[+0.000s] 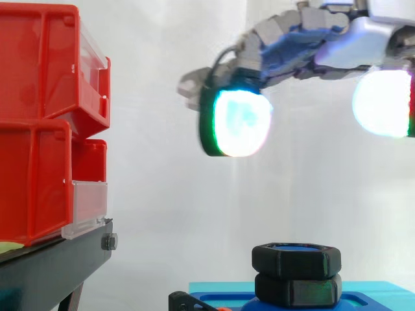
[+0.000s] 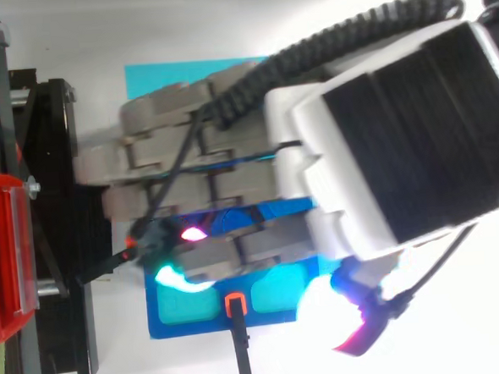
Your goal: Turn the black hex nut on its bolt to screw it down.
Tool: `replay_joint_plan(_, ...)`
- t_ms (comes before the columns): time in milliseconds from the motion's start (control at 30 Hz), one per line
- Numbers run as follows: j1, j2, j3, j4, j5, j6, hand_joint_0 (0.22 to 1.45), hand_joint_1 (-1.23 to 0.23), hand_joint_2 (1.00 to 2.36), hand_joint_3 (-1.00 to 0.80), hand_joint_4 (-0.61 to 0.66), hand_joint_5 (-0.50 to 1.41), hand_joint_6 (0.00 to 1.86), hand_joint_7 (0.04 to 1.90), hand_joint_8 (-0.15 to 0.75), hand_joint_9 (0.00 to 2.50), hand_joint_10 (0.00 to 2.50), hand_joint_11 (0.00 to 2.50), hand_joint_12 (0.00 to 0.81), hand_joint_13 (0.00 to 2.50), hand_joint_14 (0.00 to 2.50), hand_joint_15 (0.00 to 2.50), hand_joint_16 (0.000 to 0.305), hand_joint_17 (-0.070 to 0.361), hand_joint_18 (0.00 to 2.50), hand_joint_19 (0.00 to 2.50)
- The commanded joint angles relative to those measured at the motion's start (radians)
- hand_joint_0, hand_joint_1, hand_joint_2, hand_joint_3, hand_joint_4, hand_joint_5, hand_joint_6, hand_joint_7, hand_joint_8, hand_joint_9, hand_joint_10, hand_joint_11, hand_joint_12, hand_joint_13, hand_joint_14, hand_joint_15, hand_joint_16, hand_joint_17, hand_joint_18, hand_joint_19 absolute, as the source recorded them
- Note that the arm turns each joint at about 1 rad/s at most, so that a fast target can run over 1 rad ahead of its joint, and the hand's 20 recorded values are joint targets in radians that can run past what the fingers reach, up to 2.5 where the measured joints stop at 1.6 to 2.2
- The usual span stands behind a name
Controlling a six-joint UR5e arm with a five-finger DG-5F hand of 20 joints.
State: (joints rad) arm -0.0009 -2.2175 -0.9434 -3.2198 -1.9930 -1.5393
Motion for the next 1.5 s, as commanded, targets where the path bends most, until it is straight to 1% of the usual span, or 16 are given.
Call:
replay_joint_plan(0, -0.002, 0.07, -0.084, -0.118, 0.025, -0.012, 0.4, -0.52, 1.0, -0.5, 0.2, -0.24, 0.5, 0.82, 0.284, 0.31, 0.0, 0.03, 0.394, 0.19, 0.0, 0.0, 0.061, 0.138, 0.27, 0.11)
replay_joint_plan(67, -0.004, 0.142, -0.187, -0.071, 0.054, 0.005, 0.4, -0.51, 1.0, -0.5, 0.2, -0.24, 0.5, 0.82, 0.284, 0.31, 0.0, 0.03, 0.393, 0.19, 0.0, 0.0, 0.061, 0.138, 0.27, 0.12)
replay_joint_plan(167, -0.002, 0.185, -0.268, -0.009, 0.072, 0.042, 0.41, -0.5, 1.0, -0.5, 0.2, -0.24, 0.5, 0.82, 0.281, 0.31, 0.0, 0.03, 0.39, 0.18, 0.0, 0.0, 0.06, 0.136, 0.27, 0.12)
replay_joint_plan(200, -0.002, 0.185, -0.268, -0.009, 0.072, 0.042, 0.41, -0.49, 1.0, -0.5, 0.2, -0.24, 0.5, 0.81, 0.28, 0.31, 0.0, 0.03, 0.389, 0.18, 0.0, 0.0, 0.06, 0.135, 0.27, 0.12)
replay_joint_plan(267, -0.001, 0.229, -0.353, 0.048, 0.086, 0.103, 0.41, -0.48, 1.0, -0.5, 0.2, -0.24, 0.5, 0.81, 0.279, 0.31, 0.0, 0.03, 0.388, 0.18, 0.0, 0.0, 0.06, 0.135, 0.26, 0.12)
replay_joint_plan(367, 0.004, 0.274, -0.43, 0.098, 0.112, 0.174, 0.42, -0.48, 1.0, -0.5, 0.2, -0.24, 0.5, 0.82, 0.278, 0.31, 0.0, 0.02, 0.387, 0.18, 0.0, 0.0, 0.06, 0.134, 0.27, 0.12)
replay_joint_plan(500, 0.005, 0.311, -0.486, 0.129, 0.146, 0.229, 0.42, -0.48, 1.0, -0.5, 0.19, -0.24, 0.5, 0.81, 0.276, 0.31, 0.0, 0.03, 0.384, 0.18, 0.0, 0.0, 0.059, 0.133, 0.26, 0.13)
replay_joint_plan(633, 0.01, 0.318, -0.505, 0.133, 0.186, 0.309, 0.43, -0.47, 1.0, -0.5, 0.19, -0.24, 0.5, 0.81, 0.274, 0.32, 0.0, 0.02, 0.38, 0.18, 0.0, 0.0, 0.058, 0.132, 0.26, 0.13)
replay_joint_plan(700, 0.013, 0.32, -0.506, 0.124, 0.209, 0.398, 0.44, -0.47, 1.0, -0.5, 0.19, -0.24, 0.5, 0.81, 0.273, 0.32, 0.0, 0.03, 0.378, 0.18, 0.0, 0.0, 0.058, 0.13, 0.26, 0.13)
replay_joint_plan(933, 0.018, 0.318, -0.505, 0.121, 0.247, 0.584, 0.45, -0.47, 1.0, -0.5, 0.19, -0.24, 0.5, 0.81, 0.273, 0.33, 0.0, 0.03, 0.374, 0.18, 0.0, 0.0, 0.057, 0.128, 0.26, 0.14)
replay_joint_plan(1033, 0.019, 0.318, -0.506, 0.129, 0.26, 0.719, 0.45, -0.47, 1.0, -0.5, 0.19, -0.24, 0.5, 0.81, 0.271, 0.33, 0.0, 0.02, 0.373, 0.18, 0.0, 0.0, 0.057, 0.128, 0.26, 0.14)
replay_joint_plan(1100, 0.019, 0.318, -0.506, 0.135, 0.269, 0.758, 0.45, -0.47, 1.0, -0.5, 0.19, -0.24, 0.5, 0.81, 0.269, 0.32, 0.0, 0.03, 0.372, 0.18, 0.0, 0.0, 0.056, 0.127, 0.26, 0.13)
replay_joint_plan(1167, 0.019, 0.317, -0.506, 0.149, 0.312, 0.843, 0.45, -0.47, 1.0, -0.5, 0.19, -0.24, 0.5, 0.81, 0.268, 0.33, 0.0, 0.03, 0.371, 0.18, 0.0, 0.0, 0.056, 0.127, 0.26, 0.13)
replay_joint_plan(1233, 0.019, 0.317, -0.506, 0.15, 0.326, 0.861, 0.45, -0.47, 1.0, -0.5, 0.19, -0.24, 0.5, 0.81, 0.266, 0.34, 0.0, 0.02, 0.368, 0.19, 0.0, 0.0, 0.056, 0.126, 0.26, 0.13)
replay_joint_plan(1333, 0.021, 0.317, -0.506, 0.15, 0.395, 0.918, 0.46, -0.47, 1.0, -0.5, 0.19, -0.24, 0.5, 0.81, 0.265, 0.35, 0.0, 0.02, 0.364, 0.19, 0.0, 0.0, 0.055, 0.124, 0.27, 0.13)
replay_joint_plan(1467, 0.027, 0.317, -0.506, 0.15, 0.438, 0.93, 0.46, -0.48, 1.0, -0.5, 0.18, -0.24, 0.5, 0.81, 0.261, 0.36, 0.0, 0.03, 0.36, 0.2, 0.0, 0.0, 0.055, 0.124, 0.27, 0.12)
